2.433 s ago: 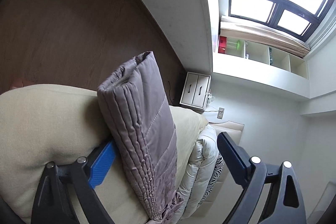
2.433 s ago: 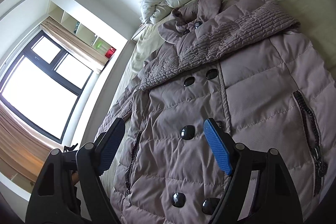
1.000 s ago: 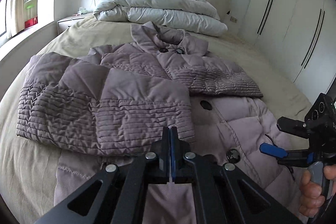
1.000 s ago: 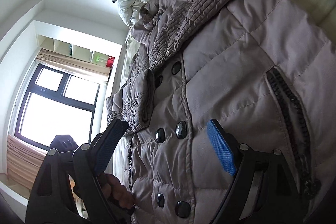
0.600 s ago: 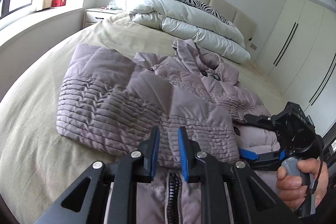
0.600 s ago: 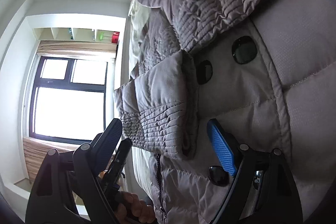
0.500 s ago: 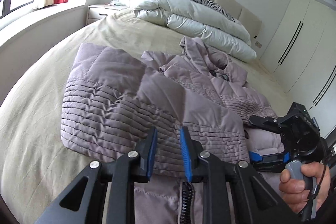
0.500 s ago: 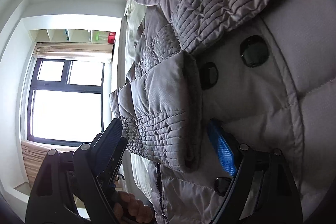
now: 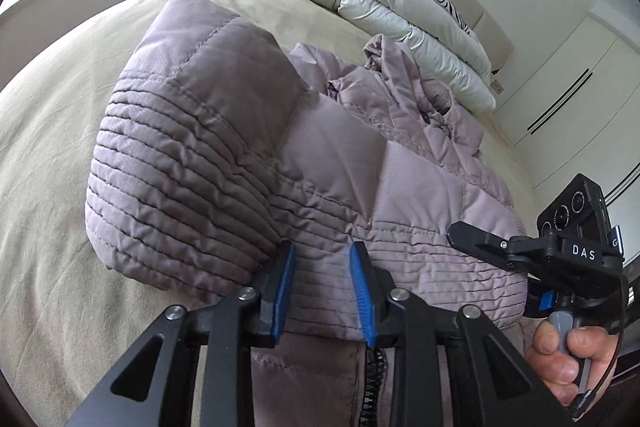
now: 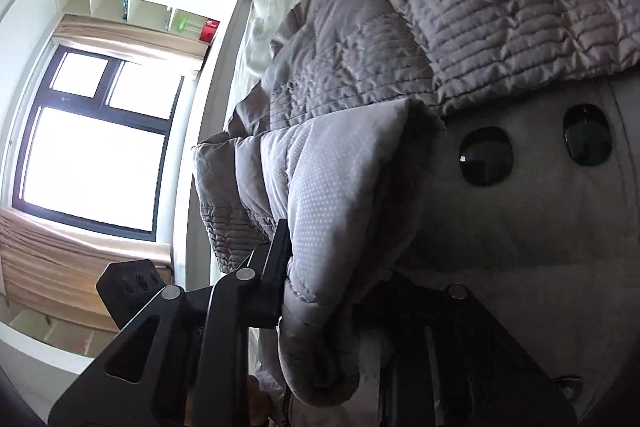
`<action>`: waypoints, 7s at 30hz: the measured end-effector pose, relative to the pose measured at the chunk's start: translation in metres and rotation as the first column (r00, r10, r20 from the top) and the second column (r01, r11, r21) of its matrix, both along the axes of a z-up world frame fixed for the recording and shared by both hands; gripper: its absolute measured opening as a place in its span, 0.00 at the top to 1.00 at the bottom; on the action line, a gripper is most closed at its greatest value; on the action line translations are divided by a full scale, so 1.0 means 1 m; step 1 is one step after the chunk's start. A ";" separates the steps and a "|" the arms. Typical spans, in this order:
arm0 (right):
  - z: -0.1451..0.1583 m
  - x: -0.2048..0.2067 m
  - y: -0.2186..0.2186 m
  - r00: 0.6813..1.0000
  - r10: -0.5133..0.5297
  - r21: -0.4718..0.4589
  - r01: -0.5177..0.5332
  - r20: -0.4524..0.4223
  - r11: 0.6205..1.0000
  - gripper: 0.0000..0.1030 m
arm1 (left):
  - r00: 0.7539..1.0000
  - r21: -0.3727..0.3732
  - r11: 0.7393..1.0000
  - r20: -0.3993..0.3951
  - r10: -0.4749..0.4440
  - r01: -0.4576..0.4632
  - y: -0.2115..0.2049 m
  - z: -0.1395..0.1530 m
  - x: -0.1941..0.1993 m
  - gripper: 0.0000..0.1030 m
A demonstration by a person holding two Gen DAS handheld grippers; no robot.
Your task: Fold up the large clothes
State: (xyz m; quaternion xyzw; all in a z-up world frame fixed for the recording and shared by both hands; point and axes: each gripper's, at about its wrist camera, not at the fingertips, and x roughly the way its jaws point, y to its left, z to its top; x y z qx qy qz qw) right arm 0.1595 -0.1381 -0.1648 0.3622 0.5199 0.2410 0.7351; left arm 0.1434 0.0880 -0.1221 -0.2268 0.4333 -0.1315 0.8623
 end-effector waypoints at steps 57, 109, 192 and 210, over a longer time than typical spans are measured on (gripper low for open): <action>0.036 0.028 -0.311 0.947 -0.302 -0.197 0.318 0.109 0.927 0.77 | 0.973 0.506 0.861 0.220 -0.077 -0.046 -0.094 0.071 0.094 0.33; 0.080 0.235 -0.304 0.973 -0.208 -0.100 0.218 0.104 0.971 0.10 | 0.981 0.093 0.984 -0.133 -0.140 0.153 -0.089 0.046 0.343 0.07; 0.091 0.041 -0.194 0.938 -0.025 -0.574 0.231 0.345 0.785 0.75 | 0.938 0.274 0.911 0.075 -0.339 0.308 -0.184 0.004 0.143 0.46; 0.096 0.016 -0.190 0.910 -0.020 -0.524 0.256 0.413 0.812 0.74 | 0.916 0.240 0.906 0.117 -0.382 0.348 -0.175 -0.003 0.155 0.45</action>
